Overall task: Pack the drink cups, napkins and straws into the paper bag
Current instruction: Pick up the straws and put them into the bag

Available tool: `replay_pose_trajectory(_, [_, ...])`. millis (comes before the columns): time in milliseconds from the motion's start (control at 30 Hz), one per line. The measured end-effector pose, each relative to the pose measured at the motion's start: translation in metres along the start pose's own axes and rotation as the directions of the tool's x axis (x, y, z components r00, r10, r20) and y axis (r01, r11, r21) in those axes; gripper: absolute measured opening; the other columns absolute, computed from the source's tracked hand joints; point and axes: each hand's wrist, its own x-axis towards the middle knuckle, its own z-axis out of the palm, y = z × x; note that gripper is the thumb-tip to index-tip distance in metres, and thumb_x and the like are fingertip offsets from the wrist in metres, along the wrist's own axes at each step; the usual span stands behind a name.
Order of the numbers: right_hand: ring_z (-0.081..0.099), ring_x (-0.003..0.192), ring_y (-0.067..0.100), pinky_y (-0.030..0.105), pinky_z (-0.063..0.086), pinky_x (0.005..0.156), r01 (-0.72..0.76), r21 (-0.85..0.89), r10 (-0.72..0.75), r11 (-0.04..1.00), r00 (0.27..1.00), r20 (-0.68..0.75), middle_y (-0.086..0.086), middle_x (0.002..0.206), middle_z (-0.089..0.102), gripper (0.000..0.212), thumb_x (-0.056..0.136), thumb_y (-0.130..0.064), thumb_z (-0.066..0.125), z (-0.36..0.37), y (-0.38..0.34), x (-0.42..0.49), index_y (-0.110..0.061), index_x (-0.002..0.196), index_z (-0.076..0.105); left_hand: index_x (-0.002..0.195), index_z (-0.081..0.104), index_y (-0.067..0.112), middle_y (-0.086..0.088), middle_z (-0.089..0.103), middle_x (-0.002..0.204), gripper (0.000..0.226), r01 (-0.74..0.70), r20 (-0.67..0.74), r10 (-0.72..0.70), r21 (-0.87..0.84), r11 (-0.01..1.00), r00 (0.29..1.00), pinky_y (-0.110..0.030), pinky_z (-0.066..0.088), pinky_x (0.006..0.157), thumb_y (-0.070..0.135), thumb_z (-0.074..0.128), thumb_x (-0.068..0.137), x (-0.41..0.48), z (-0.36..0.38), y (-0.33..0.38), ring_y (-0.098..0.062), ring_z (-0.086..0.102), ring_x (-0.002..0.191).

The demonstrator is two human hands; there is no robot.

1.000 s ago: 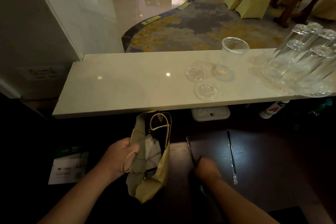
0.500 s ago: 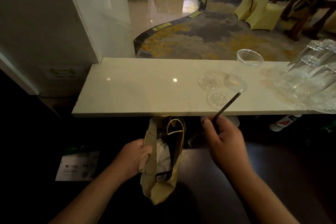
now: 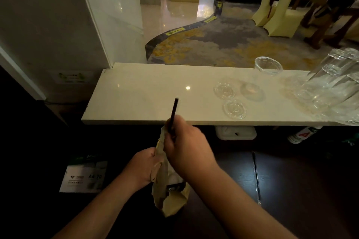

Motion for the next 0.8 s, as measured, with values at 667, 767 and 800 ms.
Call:
replay_pose_trajectory(667, [0.044, 0.135, 0.035, 0.047, 0.038, 0.114, -0.031, -0.529, 0.469, 0.848, 0.507, 0.723, 0.011, 0.147, 0.047, 0.048, 0.101, -0.018, 0.059, 0.089, 0.064, 0.049, -0.016, 0.147, 0.046, 0.075, 0.070, 0.022, 0.009, 0.073, 0.061, 0.021, -0.072, 0.002, 0.074, 0.238, 0.969, 0.997, -0.021, 0.047, 0.054, 0.018, 0.059, 0.093, -0.001, -0.007, 0.001, -0.002, 0.067, 0.058])
replay_pose_trajectory(767, [0.046, 0.135, 0.035, 0.048, 0.040, 0.114, -0.041, -0.535, 0.469, 0.844, 0.539, 0.699, 0.011, 0.148, 0.048, 0.048, 0.100, -0.016, 0.060, 0.092, 0.068, 0.047, -0.018, 0.146, 0.047, 0.074, 0.069, 0.022, 0.004, 0.071, 0.070, 0.022, -0.085, -0.003, 0.089, 0.272, 0.959, 0.996, -0.025, 0.046, 0.058, 0.018, 0.058, 0.093, 0.000, -0.007, 0.000, -0.011, 0.067, 0.066])
replay_pose_trajectory(800, [0.047, 0.133, 0.035, 0.048, 0.041, 0.113, -0.049, -0.530, 0.464, 0.846, 0.555, 0.690, 0.011, 0.146, 0.050, 0.047, 0.099, -0.015, 0.060, 0.091, 0.067, 0.047, -0.016, 0.145, 0.050, 0.074, 0.070, 0.023, 0.004, 0.071, 0.072, 0.020, -0.085, -0.003, 0.089, 0.268, 0.960, 0.996, -0.027, 0.046, 0.061, 0.022, 0.059, 0.090, -0.001, -0.006, 0.001, -0.013, 0.066, 0.069])
